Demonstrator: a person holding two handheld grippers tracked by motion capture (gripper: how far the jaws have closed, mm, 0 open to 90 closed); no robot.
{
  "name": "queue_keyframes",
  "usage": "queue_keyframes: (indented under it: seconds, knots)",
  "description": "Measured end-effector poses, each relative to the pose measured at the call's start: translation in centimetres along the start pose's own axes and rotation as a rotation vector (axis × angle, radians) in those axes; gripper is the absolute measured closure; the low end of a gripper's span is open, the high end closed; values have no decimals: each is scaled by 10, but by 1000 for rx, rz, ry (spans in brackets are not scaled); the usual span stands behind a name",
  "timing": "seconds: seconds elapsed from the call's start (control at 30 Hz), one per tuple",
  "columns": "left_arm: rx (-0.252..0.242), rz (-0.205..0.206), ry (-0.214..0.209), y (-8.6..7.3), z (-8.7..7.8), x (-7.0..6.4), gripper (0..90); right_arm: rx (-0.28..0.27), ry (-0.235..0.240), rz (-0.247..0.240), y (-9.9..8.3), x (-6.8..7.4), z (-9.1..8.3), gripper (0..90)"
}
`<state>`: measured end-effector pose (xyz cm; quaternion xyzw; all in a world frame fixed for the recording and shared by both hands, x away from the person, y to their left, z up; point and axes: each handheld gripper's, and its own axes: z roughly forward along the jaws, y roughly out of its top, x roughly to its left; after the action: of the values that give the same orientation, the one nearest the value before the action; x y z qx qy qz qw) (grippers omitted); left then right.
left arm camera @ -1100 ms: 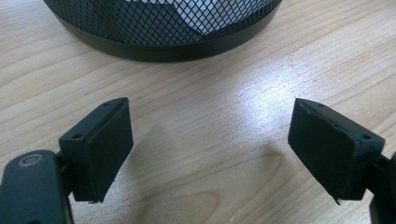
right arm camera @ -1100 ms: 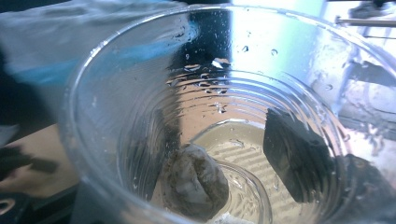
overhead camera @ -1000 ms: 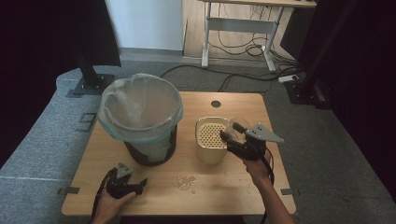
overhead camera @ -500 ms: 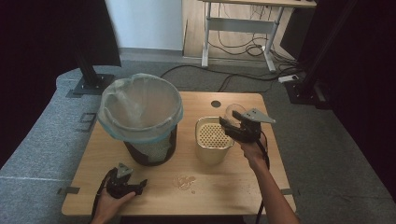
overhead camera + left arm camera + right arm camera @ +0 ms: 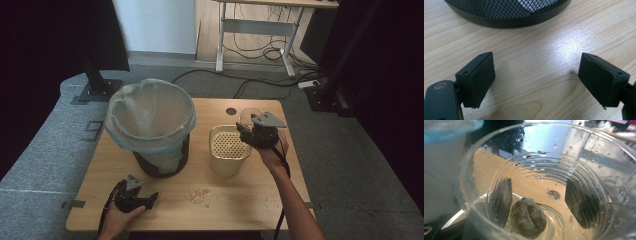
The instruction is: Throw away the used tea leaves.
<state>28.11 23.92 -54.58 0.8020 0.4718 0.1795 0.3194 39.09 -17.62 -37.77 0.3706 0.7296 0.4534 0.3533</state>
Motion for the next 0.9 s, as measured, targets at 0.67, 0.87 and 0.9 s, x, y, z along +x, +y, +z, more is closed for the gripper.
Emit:
queue_keyframes:
  seconds: [0.67, 0.87, 0.9]
  knots:
    - [4, 11, -5, 0, 0, 0, 130, 235, -229, -698, 7, 27, 25, 403]
    - [3, 12, -6, 0, 0, 0, 130, 291, -276, -877, 0, 34, 34, 403]
    - [3, 13, -6, 0, 0, 0, 130, 300, -285, -906, -1, 35, 36, 403]
